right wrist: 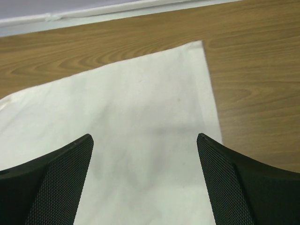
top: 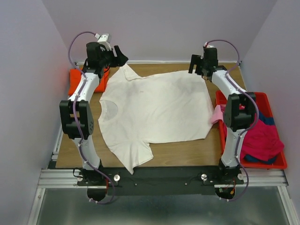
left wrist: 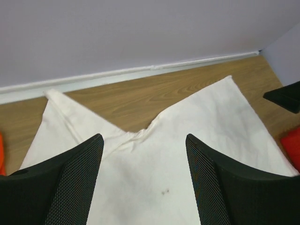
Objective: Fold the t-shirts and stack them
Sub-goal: Flatten the tshirt out
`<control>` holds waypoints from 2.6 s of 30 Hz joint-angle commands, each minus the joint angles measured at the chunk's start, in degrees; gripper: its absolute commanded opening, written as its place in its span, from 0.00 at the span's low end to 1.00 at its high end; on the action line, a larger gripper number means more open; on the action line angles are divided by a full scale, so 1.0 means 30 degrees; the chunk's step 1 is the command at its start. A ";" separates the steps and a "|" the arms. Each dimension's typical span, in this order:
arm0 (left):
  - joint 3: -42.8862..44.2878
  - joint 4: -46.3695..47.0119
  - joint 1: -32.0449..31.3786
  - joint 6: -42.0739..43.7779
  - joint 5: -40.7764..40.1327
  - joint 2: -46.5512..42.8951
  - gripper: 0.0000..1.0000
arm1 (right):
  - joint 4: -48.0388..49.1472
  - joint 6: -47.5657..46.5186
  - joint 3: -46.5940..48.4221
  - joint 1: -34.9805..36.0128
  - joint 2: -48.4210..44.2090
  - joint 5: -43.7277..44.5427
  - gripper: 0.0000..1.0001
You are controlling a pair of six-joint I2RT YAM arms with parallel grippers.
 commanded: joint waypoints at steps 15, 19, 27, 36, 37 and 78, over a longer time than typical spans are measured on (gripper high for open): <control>-0.8710 -0.6941 0.0030 0.1816 -0.3674 -0.2673 0.80 | -0.0084 0.2148 -0.6182 0.3189 -0.2199 -0.4962 0.97; -0.8623 -0.7090 0.0030 0.1845 -0.3556 -0.1734 0.80 | -0.0084 0.2440 -0.7004 0.3247 -0.2110 -0.4904 0.96; -0.6809 -0.7294 0.0030 0.1757 -0.3613 0.0958 0.81 | -0.0084 0.2997 -0.7913 0.3247 -0.1584 -0.4640 0.96; -0.3469 -0.7997 0.0089 0.1815 -0.3790 0.3946 0.82 | -0.0172 0.4198 -0.7095 0.3248 -0.0383 -0.4289 0.96; -0.2741 -0.8317 0.0089 0.1874 -0.3848 0.4212 0.82 | -0.0201 0.4373 -0.6774 0.3248 -0.0237 -0.4230 0.96; -0.1401 -0.9728 -0.0087 0.3601 -0.3467 0.0208 0.82 | -0.2867 0.2763 -0.2194 0.3481 0.0061 -0.5372 0.96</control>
